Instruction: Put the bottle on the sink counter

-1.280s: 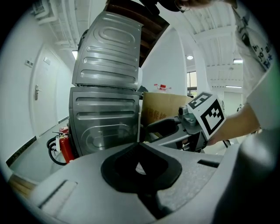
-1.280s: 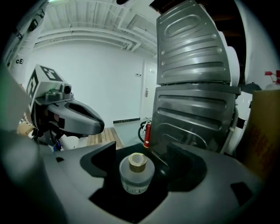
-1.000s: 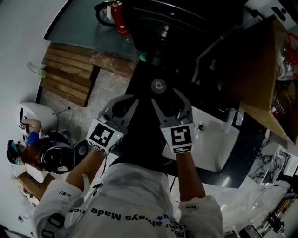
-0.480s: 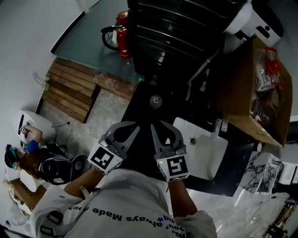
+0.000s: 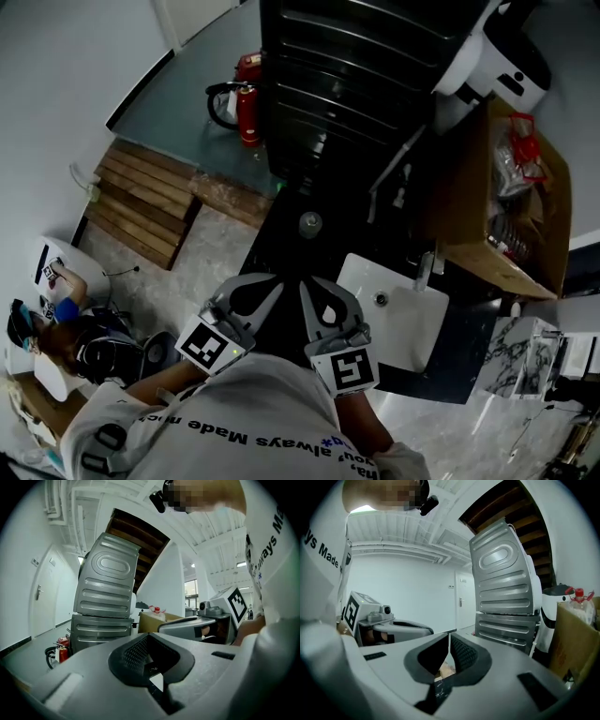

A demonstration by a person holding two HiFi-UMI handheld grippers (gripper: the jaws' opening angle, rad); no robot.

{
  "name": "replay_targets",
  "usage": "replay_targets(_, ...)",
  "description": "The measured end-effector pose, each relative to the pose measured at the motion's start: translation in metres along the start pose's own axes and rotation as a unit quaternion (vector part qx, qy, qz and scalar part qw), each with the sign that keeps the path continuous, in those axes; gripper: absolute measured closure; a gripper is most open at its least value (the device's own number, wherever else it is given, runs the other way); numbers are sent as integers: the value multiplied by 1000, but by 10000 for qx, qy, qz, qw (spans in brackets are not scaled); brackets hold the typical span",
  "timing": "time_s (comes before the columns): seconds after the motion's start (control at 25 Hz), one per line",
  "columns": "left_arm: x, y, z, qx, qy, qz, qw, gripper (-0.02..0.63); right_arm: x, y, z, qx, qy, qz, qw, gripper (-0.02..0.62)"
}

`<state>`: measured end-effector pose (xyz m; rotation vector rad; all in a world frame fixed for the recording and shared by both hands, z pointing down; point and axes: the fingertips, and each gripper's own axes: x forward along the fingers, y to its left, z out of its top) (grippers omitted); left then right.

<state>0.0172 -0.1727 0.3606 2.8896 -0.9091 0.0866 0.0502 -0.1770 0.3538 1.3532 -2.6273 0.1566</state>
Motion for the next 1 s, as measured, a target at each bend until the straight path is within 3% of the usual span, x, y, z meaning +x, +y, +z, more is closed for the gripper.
replay_targets(0.48, -9, -8, 5, -127, -28, -24, 9999, 603, -12, 12, 7, -62, 19, -32, 10000, 586)
replay_targets(0.68, -16, -7, -8, 117, 373, -130, 9991, 603, -10, 16, 4, -2, -71, -86, 9999, 588)
replay_targets(1.0, -18, -5, -9, 0, 342, -118, 9993, 603, -9, 19, 2, -41, 89, -74, 9999, 588)
